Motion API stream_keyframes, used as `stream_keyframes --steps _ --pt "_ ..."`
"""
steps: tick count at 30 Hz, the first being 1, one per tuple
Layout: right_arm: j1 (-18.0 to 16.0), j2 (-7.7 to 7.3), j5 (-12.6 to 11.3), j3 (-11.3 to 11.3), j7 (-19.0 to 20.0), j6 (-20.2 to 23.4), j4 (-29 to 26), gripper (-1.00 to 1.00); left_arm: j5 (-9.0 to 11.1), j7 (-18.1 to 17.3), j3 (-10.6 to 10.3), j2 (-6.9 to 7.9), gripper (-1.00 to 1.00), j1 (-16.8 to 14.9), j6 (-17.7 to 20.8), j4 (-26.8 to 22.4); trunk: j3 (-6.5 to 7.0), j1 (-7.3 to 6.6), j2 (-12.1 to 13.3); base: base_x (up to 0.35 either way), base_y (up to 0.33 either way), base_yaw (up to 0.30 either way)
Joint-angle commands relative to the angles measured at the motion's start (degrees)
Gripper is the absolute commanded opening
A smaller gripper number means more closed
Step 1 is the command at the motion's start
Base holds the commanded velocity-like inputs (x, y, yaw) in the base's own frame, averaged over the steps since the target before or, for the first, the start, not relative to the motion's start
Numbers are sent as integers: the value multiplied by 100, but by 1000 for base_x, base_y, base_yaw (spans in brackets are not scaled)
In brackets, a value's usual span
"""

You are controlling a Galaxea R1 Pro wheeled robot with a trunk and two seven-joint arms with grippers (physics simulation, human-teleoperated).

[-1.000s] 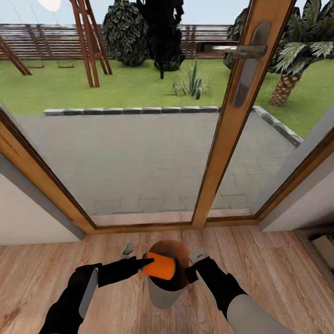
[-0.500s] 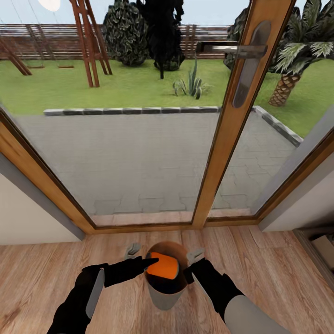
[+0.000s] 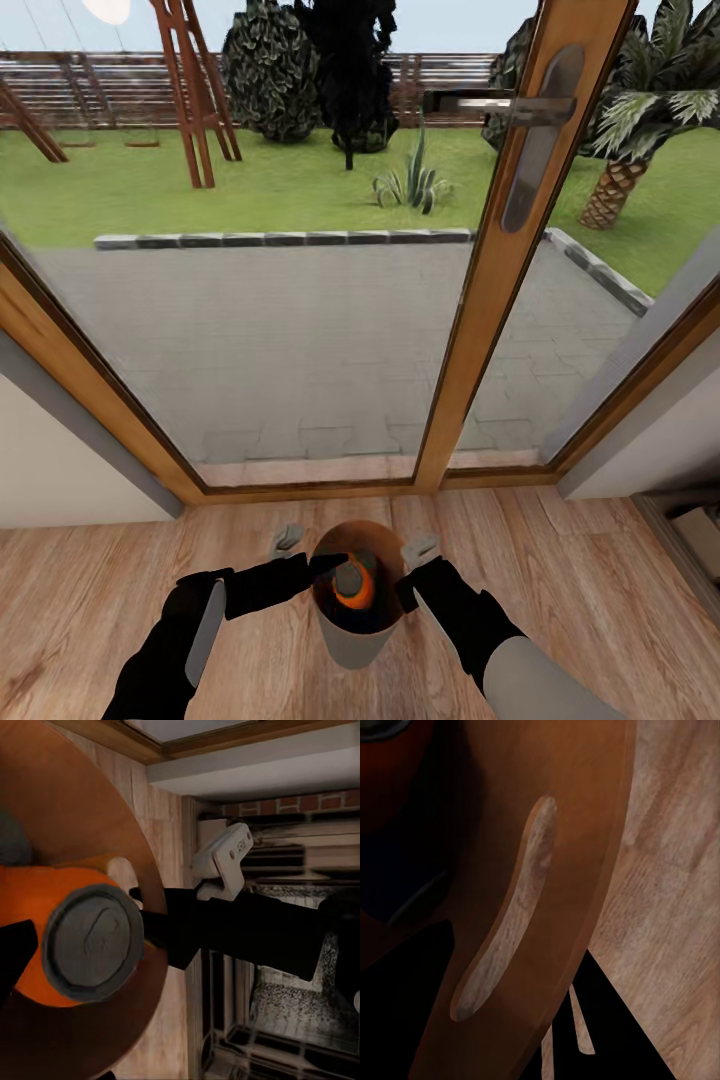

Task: Put the three can of soda from the living room inside the tash can in the kitchen.

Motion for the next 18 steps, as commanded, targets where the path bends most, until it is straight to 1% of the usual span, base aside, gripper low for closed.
stream_keyframes --steps 1,5,8,9,11,12,13,14,15,16,17,18 --pt "-2 1 -43 4 56 -9 -2 -100 0 0 -1 0 100 0 0 0 0 0 0 0 0 0" --pt "-2 3 -43 4 56 -9 -2 -100 5 -8 -3 0 100 0 0 -11 0 0 0 0 0 0" --pt "-2 2 -43 4 56 -9 -2 -100 26 -88 0 8 100 0 17 -37 0 0 0 0 0 0" --pt "-2 2 -43 4 56 -9 -2 -100 32 -205 8 21 100 0 23 -42 0 0 0 0 0 0" --pt "-2 1 -43 4 56 -9 -2 -100 35 -651 20 92 100 0 30 -43 0 0 0 0 0 0" --pt "-2 1 -43 4 56 -9 -2 -100 33 -796 24 124 100 0 31 -39 0 0 0 0 0 0" --pt "-2 1 -43 4 56 -9 -2 -100 29 -1235 34 274 100 0 37 -26 0 0 0 0 0 0" --pt "-2 1 -43 4 56 -9 -2 -100 27 -1490 40 411 100 0 38 -20 0 0 0 0 0 0" --pt "-2 1 -43 4 56 -9 -2 -100 26 -1802 58 654 100 0 38 -9 0 0 0 0 0 0" --pt "-2 1 -43 4 56 -9 -2 -100 26 -1900 70 767 100 0 37 -3 0 0 0 0 0 0" --pt "-2 1 -43 4 56 -9 -2 -100 25 -2070 111 986 100 0 36 8 0 0 0 0 0 0" --pt "-2 1 -43 4 56 -9 -2 -100 25 -2146 146 1091 100 0 36 13 0 0 0 0 0 0"
